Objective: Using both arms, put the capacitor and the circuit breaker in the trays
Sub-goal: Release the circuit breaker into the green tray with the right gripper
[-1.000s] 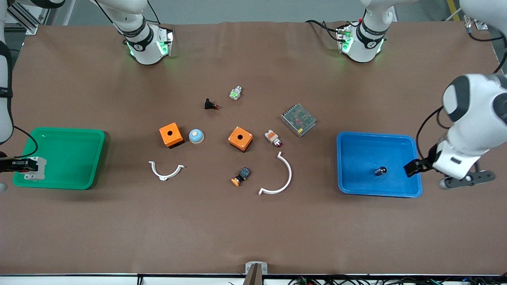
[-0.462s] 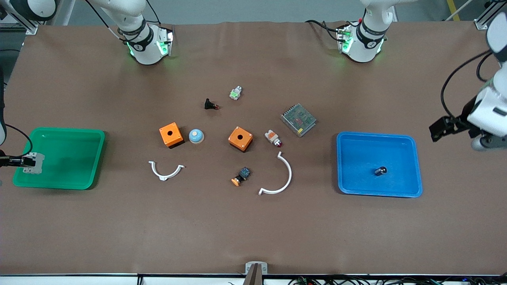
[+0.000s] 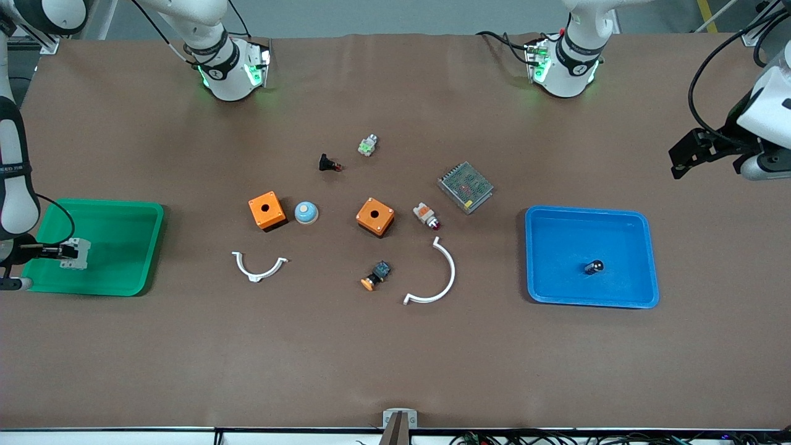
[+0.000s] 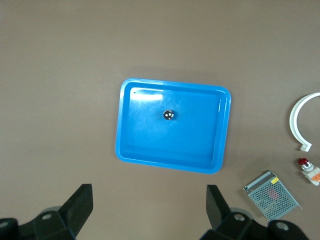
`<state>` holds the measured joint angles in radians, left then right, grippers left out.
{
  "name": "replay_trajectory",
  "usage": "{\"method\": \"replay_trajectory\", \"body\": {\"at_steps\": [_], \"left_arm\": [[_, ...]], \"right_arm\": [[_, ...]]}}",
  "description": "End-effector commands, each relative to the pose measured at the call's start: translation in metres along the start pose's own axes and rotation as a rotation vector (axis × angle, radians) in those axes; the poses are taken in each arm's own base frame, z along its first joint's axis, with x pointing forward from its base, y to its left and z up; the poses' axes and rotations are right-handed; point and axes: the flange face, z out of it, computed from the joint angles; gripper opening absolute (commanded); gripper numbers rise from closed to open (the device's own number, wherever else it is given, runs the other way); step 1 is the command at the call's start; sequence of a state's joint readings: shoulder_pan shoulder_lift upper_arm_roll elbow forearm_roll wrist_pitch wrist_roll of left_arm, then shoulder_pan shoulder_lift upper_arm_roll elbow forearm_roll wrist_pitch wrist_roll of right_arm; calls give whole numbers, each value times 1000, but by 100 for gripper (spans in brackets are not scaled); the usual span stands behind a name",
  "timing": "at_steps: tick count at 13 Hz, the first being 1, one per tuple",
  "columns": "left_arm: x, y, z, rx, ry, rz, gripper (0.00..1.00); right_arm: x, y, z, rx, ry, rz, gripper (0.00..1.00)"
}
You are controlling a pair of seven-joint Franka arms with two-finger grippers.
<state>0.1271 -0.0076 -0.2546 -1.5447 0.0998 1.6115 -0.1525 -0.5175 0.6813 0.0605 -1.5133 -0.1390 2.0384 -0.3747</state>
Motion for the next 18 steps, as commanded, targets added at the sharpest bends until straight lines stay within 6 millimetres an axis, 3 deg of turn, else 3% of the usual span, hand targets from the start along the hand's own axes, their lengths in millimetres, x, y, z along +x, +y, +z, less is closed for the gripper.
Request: {"method": "replay_trajectory", "body": {"at_steps": [1, 5, 9, 11, 12, 13, 14, 18], "left_arm": [[-16, 2, -7, -7, -8, 27, 100], [-26, -2, -16, -51, -27, 10, 100], [-27, -2, -16, -52, -36, 12, 100], [-29, -1, -14, -50, -53, 6, 100], [-27, 0, -12, -51, -56, 6, 100], [-27, 0, -12, -53, -58, 8, 100], [-27, 1, -11, -62, -60, 5, 100], [-25, 2, -10, -85, -64, 7, 100]], "right_arm": [[-11, 4, 6, 18, -3, 7, 5], [-24, 2, 34, 37, -27, 13, 6], [-25, 3, 36, 34, -17, 15, 12], [-24, 1, 35, 34, -19, 20, 67], [-25, 2, 32, 32, -21, 21, 88], [-25, 1, 28, 32, -19, 21, 99], [-25, 0, 26, 33, -29, 21, 99], [-33, -6, -37, 8, -6, 17, 99]]}}
